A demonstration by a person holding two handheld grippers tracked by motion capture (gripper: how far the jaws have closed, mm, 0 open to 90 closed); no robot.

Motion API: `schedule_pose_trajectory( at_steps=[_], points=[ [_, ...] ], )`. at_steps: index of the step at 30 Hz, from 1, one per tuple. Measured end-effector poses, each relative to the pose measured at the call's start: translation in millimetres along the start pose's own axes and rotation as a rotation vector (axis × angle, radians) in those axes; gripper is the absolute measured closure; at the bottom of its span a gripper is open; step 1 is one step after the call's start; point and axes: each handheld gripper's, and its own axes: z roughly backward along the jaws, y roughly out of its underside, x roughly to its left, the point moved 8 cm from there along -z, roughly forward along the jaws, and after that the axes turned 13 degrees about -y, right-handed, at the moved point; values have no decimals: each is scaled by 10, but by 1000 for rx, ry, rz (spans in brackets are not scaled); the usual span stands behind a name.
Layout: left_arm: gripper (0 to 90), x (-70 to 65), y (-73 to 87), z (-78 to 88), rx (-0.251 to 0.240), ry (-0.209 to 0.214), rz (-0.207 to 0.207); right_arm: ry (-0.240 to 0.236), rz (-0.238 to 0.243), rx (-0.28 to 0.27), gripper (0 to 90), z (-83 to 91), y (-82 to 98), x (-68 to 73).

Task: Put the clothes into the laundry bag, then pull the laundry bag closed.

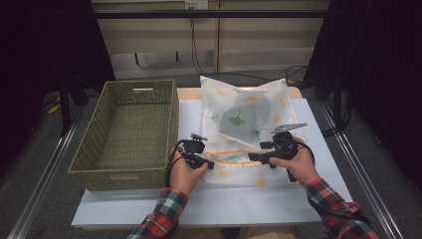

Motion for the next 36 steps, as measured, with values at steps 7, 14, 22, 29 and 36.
schedule_pose_trajectory(
  at_steps=[7,14,22,29,36],
  points=[
    [890,7,18,2,6,1,0,-24,10,21,204,-91,-3,78],
    [890,17,22,8,3,7,4,-43,25,43,216,-213,-19,151],
    [889,15,29,3,4,4,0,-88,23,58,262,-302,-46,246],
    [889,22,32,10,-1,6,-1,-119,39,60,266,-412,-97,335],
    [888,48,37,27,-2,9,0,-142,48,74,283,-527,-160,406]
  ],
)
